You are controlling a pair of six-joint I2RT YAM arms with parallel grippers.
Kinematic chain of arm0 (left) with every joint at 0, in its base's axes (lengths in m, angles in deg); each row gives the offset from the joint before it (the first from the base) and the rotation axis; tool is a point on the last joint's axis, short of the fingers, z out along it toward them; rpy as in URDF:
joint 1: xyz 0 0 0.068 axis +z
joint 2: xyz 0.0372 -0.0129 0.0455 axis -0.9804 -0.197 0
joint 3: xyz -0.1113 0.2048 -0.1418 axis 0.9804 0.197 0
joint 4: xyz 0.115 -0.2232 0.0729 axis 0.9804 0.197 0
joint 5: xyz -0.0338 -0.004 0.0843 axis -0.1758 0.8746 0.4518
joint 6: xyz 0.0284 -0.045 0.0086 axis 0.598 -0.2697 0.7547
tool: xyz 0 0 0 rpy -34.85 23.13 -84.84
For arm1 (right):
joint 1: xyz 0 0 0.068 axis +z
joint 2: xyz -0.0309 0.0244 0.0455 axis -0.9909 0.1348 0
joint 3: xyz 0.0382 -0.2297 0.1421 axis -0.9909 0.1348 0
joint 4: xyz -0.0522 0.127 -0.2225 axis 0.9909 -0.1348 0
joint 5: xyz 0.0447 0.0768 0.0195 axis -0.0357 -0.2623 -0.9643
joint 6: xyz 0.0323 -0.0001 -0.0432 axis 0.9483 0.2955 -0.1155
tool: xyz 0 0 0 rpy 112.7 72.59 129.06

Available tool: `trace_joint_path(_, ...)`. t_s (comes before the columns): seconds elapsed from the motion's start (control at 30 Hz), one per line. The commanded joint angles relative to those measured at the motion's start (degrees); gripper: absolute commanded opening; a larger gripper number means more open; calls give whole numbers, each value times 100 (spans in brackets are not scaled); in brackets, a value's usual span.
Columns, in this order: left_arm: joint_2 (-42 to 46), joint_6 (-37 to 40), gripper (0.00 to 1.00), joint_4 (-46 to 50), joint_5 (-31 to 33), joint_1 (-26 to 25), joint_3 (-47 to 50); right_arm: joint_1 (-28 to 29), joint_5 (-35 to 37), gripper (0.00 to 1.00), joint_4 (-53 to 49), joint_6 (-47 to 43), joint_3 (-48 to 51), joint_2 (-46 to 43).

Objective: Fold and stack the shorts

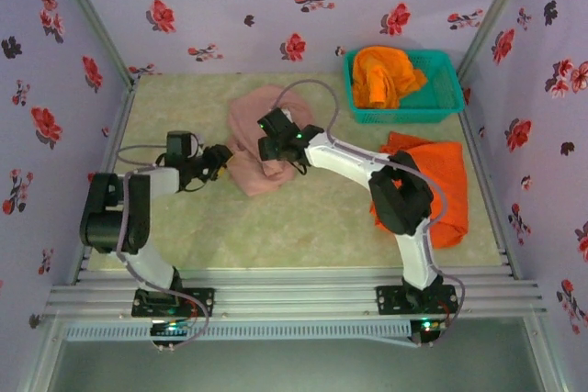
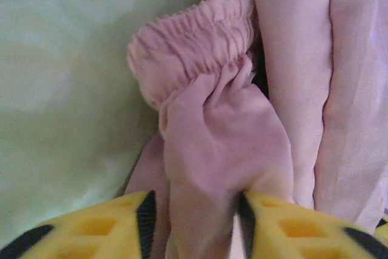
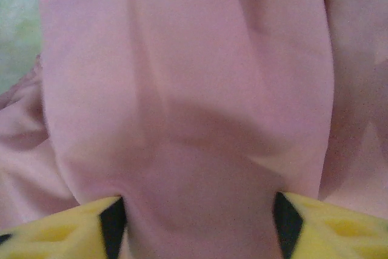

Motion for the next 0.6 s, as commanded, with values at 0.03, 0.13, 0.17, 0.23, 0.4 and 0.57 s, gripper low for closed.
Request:
trace_joint_path(0.03,-173,21,26,-516,-180,-46,-293,-230,129,46,-331,268,-468,369)
trace_joint_path(0.13,-58,168,0,-530,-173,-45,-317,-348,10,23,-348,347,-787,546)
trace_joint_path(0.17,92,235,0,-558,-158,-46,-270,-409,-11,15,-372,378,-930,599)
trace_joint_path(0.23,559,409,0,-515,-21,-46,-127,-570,-110,1,-379,409,-1286,715)
trace_joint_path(0.4,2190,1391,0,446,455,-145,-47,-974,-767,0,-507,398,-2828,1249)
trace_joint_path(0.57,3746,2633,0,1489,935,-766,-300,-1344,-1328,0,-865,328,-5016,1980)
